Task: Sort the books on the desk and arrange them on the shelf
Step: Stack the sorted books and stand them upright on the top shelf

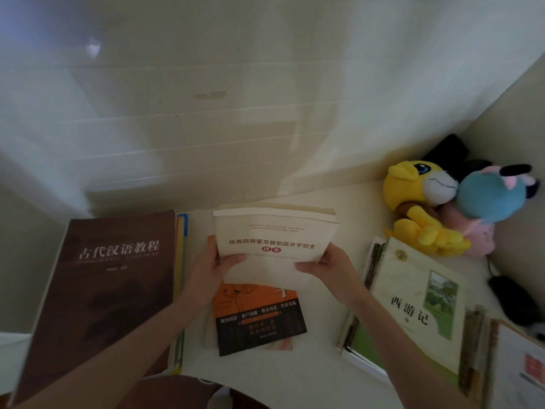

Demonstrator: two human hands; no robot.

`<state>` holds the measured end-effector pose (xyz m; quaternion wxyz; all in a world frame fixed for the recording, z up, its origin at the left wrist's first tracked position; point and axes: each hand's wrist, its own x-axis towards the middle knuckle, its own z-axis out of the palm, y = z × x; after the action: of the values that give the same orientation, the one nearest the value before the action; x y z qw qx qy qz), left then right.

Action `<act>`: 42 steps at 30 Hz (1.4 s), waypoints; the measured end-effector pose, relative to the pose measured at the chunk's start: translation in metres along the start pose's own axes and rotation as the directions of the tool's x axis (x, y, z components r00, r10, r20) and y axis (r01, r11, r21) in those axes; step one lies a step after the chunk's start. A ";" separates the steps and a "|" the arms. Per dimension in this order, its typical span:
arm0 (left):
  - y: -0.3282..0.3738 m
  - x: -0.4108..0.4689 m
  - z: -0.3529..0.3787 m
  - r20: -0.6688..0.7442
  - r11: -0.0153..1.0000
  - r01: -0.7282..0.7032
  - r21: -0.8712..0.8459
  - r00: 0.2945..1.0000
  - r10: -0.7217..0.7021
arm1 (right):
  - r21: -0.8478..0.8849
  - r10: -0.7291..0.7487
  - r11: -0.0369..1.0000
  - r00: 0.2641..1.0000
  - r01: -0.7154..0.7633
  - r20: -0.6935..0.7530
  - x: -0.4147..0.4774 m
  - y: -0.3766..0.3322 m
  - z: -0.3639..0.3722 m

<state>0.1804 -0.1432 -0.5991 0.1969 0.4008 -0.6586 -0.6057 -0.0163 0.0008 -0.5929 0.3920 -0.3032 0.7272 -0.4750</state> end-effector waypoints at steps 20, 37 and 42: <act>0.018 0.003 -0.007 0.023 0.975 0.105 -0.197 0.995 -0.102 | 0.604 0.131 0.796 0.984 -0.033 -0.119 -0.022 -0.024 -0.077; 0.022 -0.007 0.008 0.037 0.976 0.114 -0.185 0.993 -0.109 | 0.363 0.168 0.921 0.985 -0.141 -0.045 0.023 0.006 0.030; 0.043 -0.007 0.004 -0.017 0.969 -0.010 -0.245 1.000 0.006 | 0.523 -0.055 0.852 0.990 -0.022 0.131 0.026 -0.024 0.003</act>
<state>0.1692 -0.1378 -0.5571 0.2526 0.3756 -0.5786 -0.6784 -0.0250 -0.0307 -0.5792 0.5060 -0.2243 0.5385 -0.6353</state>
